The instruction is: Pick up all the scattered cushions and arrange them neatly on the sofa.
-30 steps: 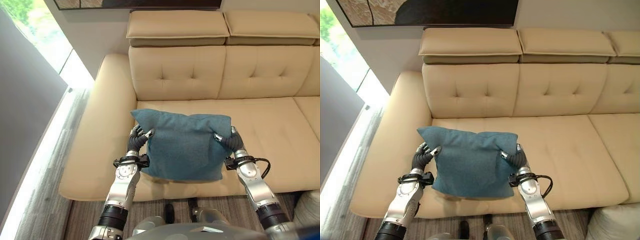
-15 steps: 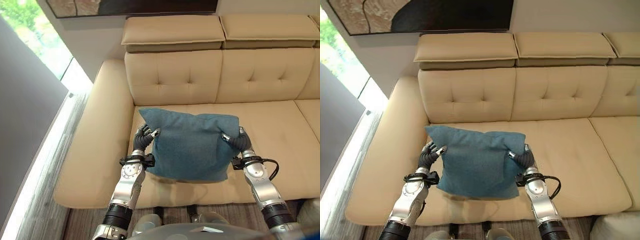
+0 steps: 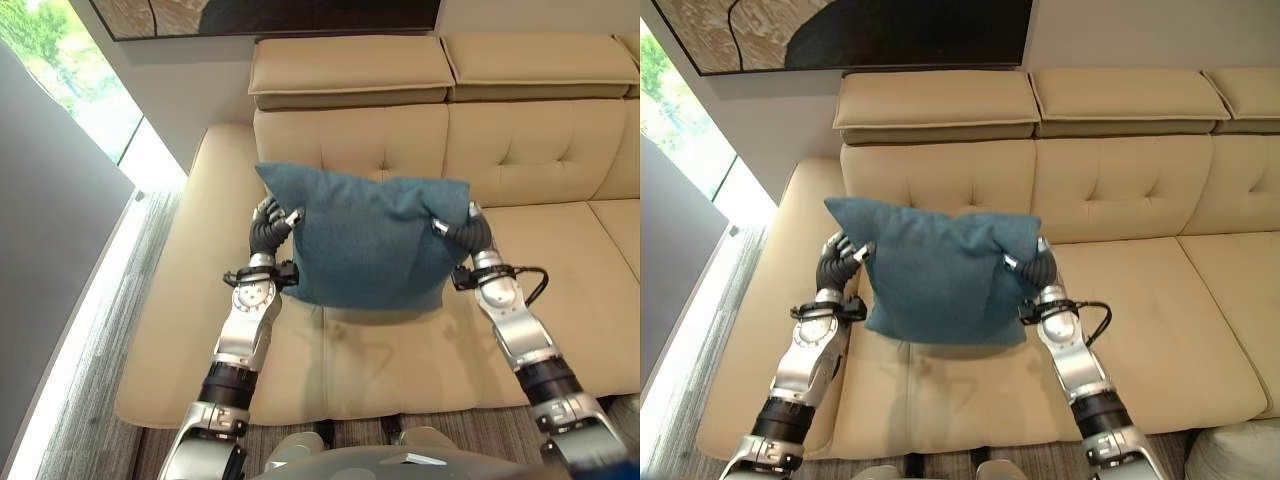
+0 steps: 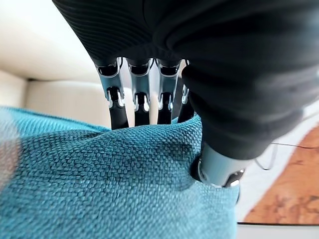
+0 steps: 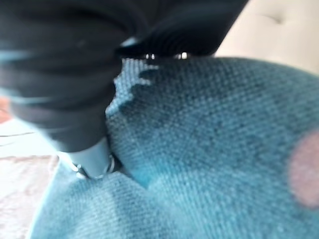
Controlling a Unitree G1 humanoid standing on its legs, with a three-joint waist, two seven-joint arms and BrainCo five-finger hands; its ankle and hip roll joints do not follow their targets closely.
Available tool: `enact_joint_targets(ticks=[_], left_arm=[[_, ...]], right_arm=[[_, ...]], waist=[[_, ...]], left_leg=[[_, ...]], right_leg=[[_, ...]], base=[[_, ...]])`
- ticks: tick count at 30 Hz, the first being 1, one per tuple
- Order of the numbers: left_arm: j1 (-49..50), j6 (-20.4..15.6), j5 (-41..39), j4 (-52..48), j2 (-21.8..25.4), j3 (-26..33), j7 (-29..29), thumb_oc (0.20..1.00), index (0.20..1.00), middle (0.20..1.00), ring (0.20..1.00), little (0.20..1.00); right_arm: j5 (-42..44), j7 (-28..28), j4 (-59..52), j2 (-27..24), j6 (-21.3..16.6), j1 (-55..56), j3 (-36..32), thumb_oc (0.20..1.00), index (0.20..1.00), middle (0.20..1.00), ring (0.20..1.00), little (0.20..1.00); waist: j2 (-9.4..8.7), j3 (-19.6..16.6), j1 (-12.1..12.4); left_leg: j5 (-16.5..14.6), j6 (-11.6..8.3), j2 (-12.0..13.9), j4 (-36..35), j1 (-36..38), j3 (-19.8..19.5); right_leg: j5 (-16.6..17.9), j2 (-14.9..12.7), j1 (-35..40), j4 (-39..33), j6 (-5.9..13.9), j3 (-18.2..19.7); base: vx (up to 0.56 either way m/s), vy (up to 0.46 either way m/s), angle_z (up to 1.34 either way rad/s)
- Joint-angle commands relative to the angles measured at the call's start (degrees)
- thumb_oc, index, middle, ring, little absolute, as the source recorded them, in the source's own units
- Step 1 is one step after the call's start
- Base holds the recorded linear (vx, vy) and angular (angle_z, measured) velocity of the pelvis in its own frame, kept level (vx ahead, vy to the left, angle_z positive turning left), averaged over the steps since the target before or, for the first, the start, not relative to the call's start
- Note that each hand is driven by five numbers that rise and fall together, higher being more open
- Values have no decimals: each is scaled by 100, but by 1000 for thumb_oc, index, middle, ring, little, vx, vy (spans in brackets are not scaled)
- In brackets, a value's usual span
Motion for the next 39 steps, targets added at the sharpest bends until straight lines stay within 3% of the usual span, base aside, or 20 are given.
enact_joint_targets(ticks=[1,7,8,14,23,28,39], left_arm=[[-1154,-606,250,287,241,-369,232,200,200,200,200,200],[-2495,-708,256,993,651,-480,643,200,200,200,200,200],[-2971,-752,220,1300,793,-525,750,200,200,200,200,200],[-3651,-843,142,1766,1111,-526,884,200,200,200,200,200],[-3842,-849,160,2222,1342,-372,911,200,200,200,200,200],[-3976,-898,36,2232,1327,-417,970,200,200,200,200,200],[-4840,-898,23,2173,1552,-572,1164,200,200,200,200,200]], right_arm=[[26,-375,-19,195,-406,-998,0,200,200,200,200,200],[144,-699,470,-328,-378,-2383,307,200,200,200,200,200],[239,-818,764,-595,-353,-2919,403,200,200,200,200,200],[362,-940,1286,-1050,-361,-3789,633,200,200,200,200,200],[149,-1100,1917,-1760,-408,-4546,1022,200,200,200,200,200],[144,-1098,2016,-1727,-372,-4699,1229,200,200,200,200,200],[132,-1243,1868,-1627,-305,-5276,1421,200,200,200,200,200]], waist=[[-118,-218,124],[-123,112,132],[-115,277,105],[-89,510,42],[-60,736,52],[-66,838,35],[-64,985,84]], left_leg=[[-526,-205,-32,40,-22,-200],[-332,-224,-65,40,-596,-346],[-224,-238,-103,40,-884,-394],[-46,-279,-151,40,-1390,-422],[132,-331,-118,40,-2143,-438],[169,-353,-116,40,-2263,-489],[48,-338,-140,40,-1799,-498]], right_leg=[[159,-10,237,25,316,-191],[245,31,-259,25,267,-230],[326,27,-515,25,246,-260],[461,2,-982,25,225,-306],[561,-45,-1700,25,247,-321],[570,-22,-1851,25,238,-319],[458,7,-1392,25,230,-399]], base=[[-99,-20,-12],[-134,-22,-1],[-170,-4,10],[-109,7,7],[-62,-1,-2],[-22,-11,-1],[12,-4,0]])
